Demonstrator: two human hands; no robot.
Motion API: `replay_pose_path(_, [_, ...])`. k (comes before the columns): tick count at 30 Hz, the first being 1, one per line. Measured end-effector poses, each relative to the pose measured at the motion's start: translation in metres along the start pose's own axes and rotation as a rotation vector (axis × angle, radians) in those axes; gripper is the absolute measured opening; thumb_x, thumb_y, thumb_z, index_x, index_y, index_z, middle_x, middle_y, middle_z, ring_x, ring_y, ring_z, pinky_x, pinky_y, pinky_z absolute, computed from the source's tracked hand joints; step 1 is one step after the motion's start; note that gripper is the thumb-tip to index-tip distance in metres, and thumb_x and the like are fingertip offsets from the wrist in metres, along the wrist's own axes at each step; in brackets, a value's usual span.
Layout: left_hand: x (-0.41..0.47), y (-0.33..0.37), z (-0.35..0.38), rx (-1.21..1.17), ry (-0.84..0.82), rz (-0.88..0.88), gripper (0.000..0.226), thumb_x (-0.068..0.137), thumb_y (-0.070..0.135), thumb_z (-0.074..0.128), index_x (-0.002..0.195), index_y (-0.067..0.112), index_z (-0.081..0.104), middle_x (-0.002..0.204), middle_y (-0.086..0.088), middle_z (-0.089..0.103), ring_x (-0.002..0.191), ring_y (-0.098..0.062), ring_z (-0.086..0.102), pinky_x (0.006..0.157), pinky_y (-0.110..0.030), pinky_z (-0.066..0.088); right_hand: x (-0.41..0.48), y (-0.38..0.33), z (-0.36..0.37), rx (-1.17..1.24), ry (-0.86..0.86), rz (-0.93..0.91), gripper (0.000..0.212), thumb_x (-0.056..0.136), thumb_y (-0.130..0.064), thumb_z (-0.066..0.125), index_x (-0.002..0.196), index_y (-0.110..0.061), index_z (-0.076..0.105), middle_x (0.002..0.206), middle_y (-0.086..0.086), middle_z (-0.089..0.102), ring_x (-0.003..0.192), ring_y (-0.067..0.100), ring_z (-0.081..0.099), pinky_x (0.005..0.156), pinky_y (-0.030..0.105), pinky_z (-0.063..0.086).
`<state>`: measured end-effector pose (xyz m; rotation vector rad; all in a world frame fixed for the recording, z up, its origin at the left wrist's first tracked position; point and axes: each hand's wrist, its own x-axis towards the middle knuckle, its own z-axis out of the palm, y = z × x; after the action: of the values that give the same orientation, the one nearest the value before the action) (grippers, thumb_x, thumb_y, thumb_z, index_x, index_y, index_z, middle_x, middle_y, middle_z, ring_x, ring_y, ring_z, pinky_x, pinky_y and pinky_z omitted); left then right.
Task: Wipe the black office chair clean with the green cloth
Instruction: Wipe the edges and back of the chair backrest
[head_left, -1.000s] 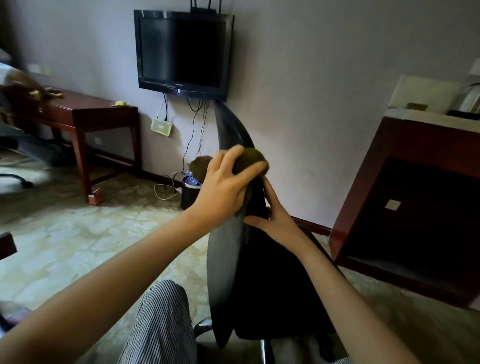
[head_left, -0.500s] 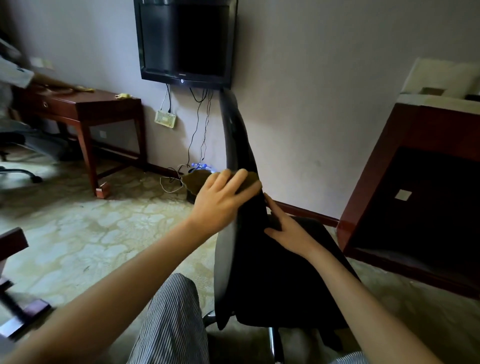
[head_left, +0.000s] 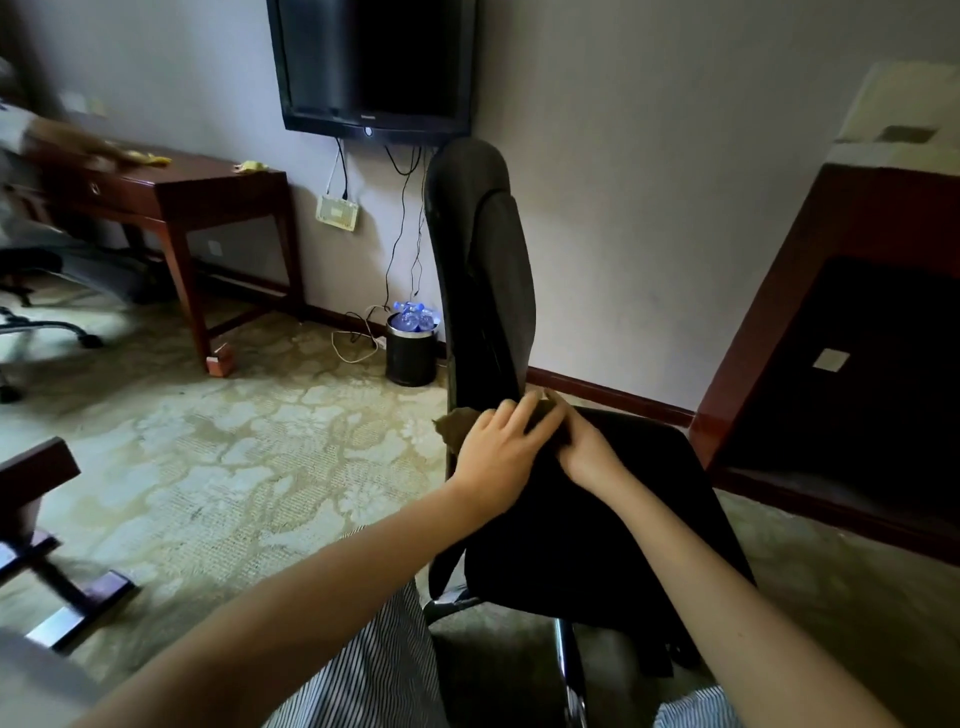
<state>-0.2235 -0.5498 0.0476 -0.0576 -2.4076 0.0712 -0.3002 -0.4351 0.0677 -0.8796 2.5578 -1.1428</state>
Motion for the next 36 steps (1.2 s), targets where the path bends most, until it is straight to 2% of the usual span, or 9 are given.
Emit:
replay_pose_path(5, [-0.001, -0.010, 0.018, 0.075, -0.229, -0.070, 0.076, 0.067, 0.024, 0.078, 0.135, 0.018, 0.047, 0.133, -0.015, 0.050, 0.107, -0.028, 0.057, 0.086, -0.037, 0.049, 0.007, 0.035, -0.007, -0.130, -0.057, 0.202, 0.054, 0.094, -0.012, 0.045, 0.146, -0.024, 0.031, 0.148, 0.002, 0.037, 0.137, 0.024, 0.033, 0.115, 0.043, 0.024])
replay_pose_path(9, [0.000, -0.032, 0.029, 0.153, -0.244, -0.015, 0.063, 0.088, 0.018, 0.056, 0.145, 0.018, 0.028, 0.147, -0.014, 0.030, 0.125, -0.030, 0.040, 0.101, -0.038, 0.036, 0.011, 0.042, -0.006, -0.154, -0.107, 0.188, 0.051, 0.094, -0.013, 0.045, 0.143, -0.024, 0.036, 0.145, 0.003, 0.042, 0.135, 0.023, 0.036, 0.115, 0.047, 0.021])
replay_pose_path(12, [0.007, -0.059, 0.038, 0.213, -0.134, 0.026, 0.054, 0.068, 0.022, 0.073, 0.120, 0.019, 0.061, 0.122, -0.012, 0.060, 0.095, -0.025, 0.061, 0.075, -0.032, 0.052, 0.011, 0.045, 0.000, -0.165, -0.122, 0.164, 0.050, 0.094, -0.010, 0.044, 0.142, -0.025, 0.038, 0.144, 0.004, 0.043, 0.134, 0.024, 0.038, 0.115, 0.047, 0.022])
replay_pose_path(15, [0.017, -0.084, 0.052, 0.209, -0.116, -0.036, 0.039, 0.073, 0.021, 0.060, 0.112, 0.018, 0.065, 0.115, -0.012, 0.062, 0.086, -0.028, 0.061, 0.066, -0.032, 0.052, 0.010, 0.049, 0.004, -0.187, -0.149, 0.159, 0.051, 0.095, -0.007, 0.042, 0.141, -0.028, 0.039, 0.146, 0.002, 0.041, 0.129, 0.024, 0.043, 0.110, 0.039, 0.026])
replay_pose_path(20, [0.057, -0.130, 0.067, 0.045, -0.355, -0.217, 0.058, 0.093, 0.014, 0.047, 0.145, 0.023, 0.024, 0.151, -0.005, 0.018, 0.122, -0.034, 0.033, 0.098, -0.040, 0.033, 0.012, 0.051, -0.002, -0.263, -0.151, 0.188, 0.049, 0.096, -0.010, 0.042, 0.142, -0.029, 0.038, 0.148, 0.000, 0.037, 0.110, 0.014, 0.054, 0.109, 0.045, 0.030])
replay_pose_path(24, [0.089, -0.126, 0.077, -0.225, -0.455, -0.319, 0.055, 0.095, 0.018, 0.045, 0.146, 0.022, 0.023, 0.149, -0.013, 0.018, 0.126, -0.037, 0.028, 0.105, -0.043, 0.031, 0.016, 0.048, -0.011, -0.254, -0.128, 0.190, 0.047, 0.097, -0.015, 0.042, 0.142, -0.028, 0.037, 0.148, 0.000, 0.038, 0.096, 0.008, 0.053, 0.111, 0.049, 0.027])
replay_pose_path(28, [0.091, -0.088, 0.093, -0.559, -0.489, -0.408, 0.062, 0.086, 0.020, 0.063, 0.140, 0.014, 0.033, 0.131, -0.017, 0.036, 0.120, -0.034, 0.041, 0.101, -0.037, 0.036, 0.022, 0.051, -0.014, -0.140, -0.089, 0.204, 0.048, 0.098, -0.019, 0.044, 0.144, -0.025, 0.034, 0.147, 0.002, 0.039, 0.131, 0.021, 0.040, 0.112, 0.040, 0.029])
replay_pose_path(34, [0.045, -0.015, 0.115, -1.311, -0.667, -0.853, 0.050, 0.077, 0.028, 0.075, 0.113, 0.001, 0.052, 0.105, -0.009, 0.061, 0.102, -0.024, 0.060, 0.091, -0.036, 0.050, 0.013, 0.062, 0.004, 0.446, -0.061, 0.391, 0.075, 0.093, -0.031, 0.057, 0.151, -0.026, 0.011, 0.148, 0.005, 0.034, 0.133, 0.025, 0.038, 0.106, 0.036, 0.035])
replay_pose_path(36, [0.026, 0.003, 0.122, -1.486, -0.772, -0.983, 0.065, 0.069, 0.034, 0.079, 0.116, -0.004, 0.056, 0.108, -0.016, 0.065, 0.102, -0.028, 0.063, 0.094, -0.044, 0.049, 0.004, 0.071, 0.018, 0.473, -0.016, 0.489, 0.069, 0.089, -0.033, 0.063, 0.147, -0.028, 0.025, 0.141, 0.004, 0.044, 0.125, 0.023, 0.047, 0.102, 0.040, 0.042])
